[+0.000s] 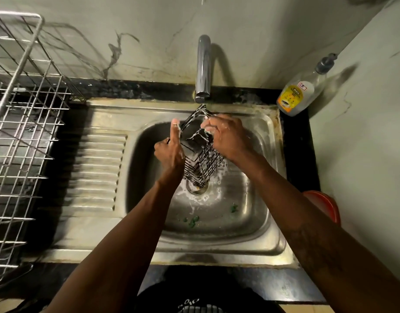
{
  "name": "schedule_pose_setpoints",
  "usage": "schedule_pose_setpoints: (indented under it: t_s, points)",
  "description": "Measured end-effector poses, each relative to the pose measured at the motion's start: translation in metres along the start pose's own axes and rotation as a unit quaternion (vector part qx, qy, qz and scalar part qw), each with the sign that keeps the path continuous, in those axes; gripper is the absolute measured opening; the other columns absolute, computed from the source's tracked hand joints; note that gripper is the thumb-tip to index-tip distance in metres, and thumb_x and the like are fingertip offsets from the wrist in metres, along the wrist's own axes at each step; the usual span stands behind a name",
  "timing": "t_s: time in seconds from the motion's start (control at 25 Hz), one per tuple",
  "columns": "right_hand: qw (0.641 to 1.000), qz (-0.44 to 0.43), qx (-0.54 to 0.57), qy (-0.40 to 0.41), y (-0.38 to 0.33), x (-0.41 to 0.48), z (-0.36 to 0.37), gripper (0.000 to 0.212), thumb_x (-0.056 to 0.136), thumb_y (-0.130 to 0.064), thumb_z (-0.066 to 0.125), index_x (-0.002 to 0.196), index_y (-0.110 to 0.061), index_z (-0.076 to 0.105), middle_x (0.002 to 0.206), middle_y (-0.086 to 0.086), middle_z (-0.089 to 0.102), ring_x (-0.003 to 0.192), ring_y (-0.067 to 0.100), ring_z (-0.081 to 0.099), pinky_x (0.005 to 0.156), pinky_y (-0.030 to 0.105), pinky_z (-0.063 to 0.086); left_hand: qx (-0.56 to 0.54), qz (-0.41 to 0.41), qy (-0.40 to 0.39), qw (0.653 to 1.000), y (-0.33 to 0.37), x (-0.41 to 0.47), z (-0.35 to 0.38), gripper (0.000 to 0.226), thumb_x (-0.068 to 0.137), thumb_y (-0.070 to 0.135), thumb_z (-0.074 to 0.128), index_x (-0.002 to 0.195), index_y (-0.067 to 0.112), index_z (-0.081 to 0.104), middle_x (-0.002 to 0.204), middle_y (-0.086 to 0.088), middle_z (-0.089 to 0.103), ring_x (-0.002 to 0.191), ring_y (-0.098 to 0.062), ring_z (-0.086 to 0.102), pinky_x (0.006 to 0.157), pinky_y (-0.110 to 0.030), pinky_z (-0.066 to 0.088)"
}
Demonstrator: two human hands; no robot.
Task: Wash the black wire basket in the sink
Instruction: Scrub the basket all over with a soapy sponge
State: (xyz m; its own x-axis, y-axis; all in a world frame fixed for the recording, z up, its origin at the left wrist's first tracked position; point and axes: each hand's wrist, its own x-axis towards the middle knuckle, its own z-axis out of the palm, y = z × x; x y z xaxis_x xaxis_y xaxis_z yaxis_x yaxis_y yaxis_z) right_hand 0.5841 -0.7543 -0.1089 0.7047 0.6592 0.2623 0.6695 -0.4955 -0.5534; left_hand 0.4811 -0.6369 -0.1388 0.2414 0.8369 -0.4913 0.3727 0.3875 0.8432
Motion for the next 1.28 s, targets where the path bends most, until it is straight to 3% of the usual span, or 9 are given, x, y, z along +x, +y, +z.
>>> schedule_pose_setpoints:
  t_s: [0.16,0.32,0.4,0.52,0.72,0.8,0.88,1.12,1.28]
  points:
    - [1.000,-0.012,-0.003,0.015,0.013,-0.011,0.001,0.023,0.091,0.002,0.060,0.099,-0.013,0.074,0.099,0.004,0.072,0.090,0.019,0.066,0.083,0.029,0.054,0.058,0.096,-0.040,0.993,-0.006,-0.004,-0.010,0.070,0.087,0.069,0.061,0.048,0.016,0.036,0.047,0.004,0.040,0.044,-0.012,0.039,0.055,-0.029,0.040]
    - [0.996,0.048,-0.008,0.072,0.010,-0.014,0.013,0.027,0.093,-0.006,0.056,0.112,-0.013,0.073,0.108,0.005,0.070,0.099,0.021,0.065,0.090,0.033,0.053,0.098,0.150,-0.222,0.958,0.010,0.001,-0.025,0.050,0.101,0.054,0.047,0.096,0.011,0.070,0.085,-0.005,0.075,0.055,-0.019,0.069,0.054,-0.030,0.057]
    - [0.997,0.040,0.015,0.069,0.001,-0.005,0.015,0.026,0.096,-0.012,0.053,0.109,-0.016,0.075,0.105,0.004,0.071,0.094,0.019,0.065,0.086,0.034,0.054,0.100,0.132,-0.316,0.934,0.020,0.009,-0.037,0.034,0.107,0.042,0.041,0.109,0.018,0.065,0.086,-0.004,0.077,0.060,-0.019,0.071,0.057,-0.037,0.061]
    - [0.996,0.059,0.056,0.029,-0.021,0.004,0.027,0.024,0.098,-0.011,0.054,0.104,-0.016,0.076,0.102,0.005,0.070,0.092,0.019,0.063,0.082,0.033,0.052,0.088,0.001,-0.365,0.927,0.034,0.015,-0.045,0.029,0.106,0.015,0.038,0.089,0.012,0.062,0.064,-0.001,0.063,0.056,-0.021,0.059,0.048,-0.028,0.055]
    - [0.986,0.112,0.082,0.092,-0.028,-0.026,0.047,0.021,0.091,0.005,0.058,0.101,-0.003,0.075,0.098,0.012,0.066,0.088,0.018,0.060,0.081,0.007,0.041,0.092,-0.152,-0.190,0.965,0.023,0.032,-0.043,0.060,0.101,0.064,0.033,0.070,0.016,0.053,0.062,-0.004,0.051,0.041,-0.017,0.050,0.046,-0.023,0.041]
    - [0.984,0.138,0.091,0.062,-0.028,-0.042,0.054,0.020,0.093,-0.002,0.063,0.107,-0.004,0.076,0.104,0.012,0.067,0.092,0.014,0.060,0.084,0.005,0.040,0.162,-0.120,-0.069,0.977,0.010,0.027,-0.041,0.073,0.096,0.071,0.033,0.107,0.008,0.068,0.101,-0.016,0.066,0.085,-0.031,0.069,0.073,-0.038,0.052]
    - [0.984,0.141,0.106,0.026,-0.037,-0.056,0.068,0.022,0.093,-0.008,0.065,0.112,-0.004,0.075,0.107,0.013,0.071,0.095,0.016,0.064,0.090,0.020,0.051,0.216,-0.099,0.022,0.971,0.002,0.018,-0.042,0.085,0.095,0.073,0.031,0.135,0.002,0.056,0.133,-0.020,0.060,0.120,-0.039,0.058,0.099,-0.046,0.046]
    - [0.966,0.191,0.174,0.029,-0.047,-0.065,0.087,0.022,0.087,-0.001,0.071,0.107,-0.007,0.078,0.103,0.008,0.077,0.086,0.009,0.070,0.079,-0.002,0.043,0.188,-0.126,0.087,0.970,-0.013,0.018,-0.055,0.086,0.095,0.072,0.034,0.138,0.000,0.053,0.139,-0.024,0.055,0.126,-0.041,0.054,0.102,-0.046,0.043]
    - [0.939,0.295,0.158,0.076,-0.010,-0.050,0.090,0.022,0.086,0.000,0.070,0.102,-0.010,0.079,0.096,0.007,0.078,0.081,0.007,0.070,0.083,0.030,0.060,0.164,-0.115,0.093,0.975,-0.015,0.017,-0.053,0.085,0.096,0.071,0.037,0.139,-0.001,0.052,0.139,-0.022,0.056,0.124,-0.038,0.056,0.100,-0.043,0.044]
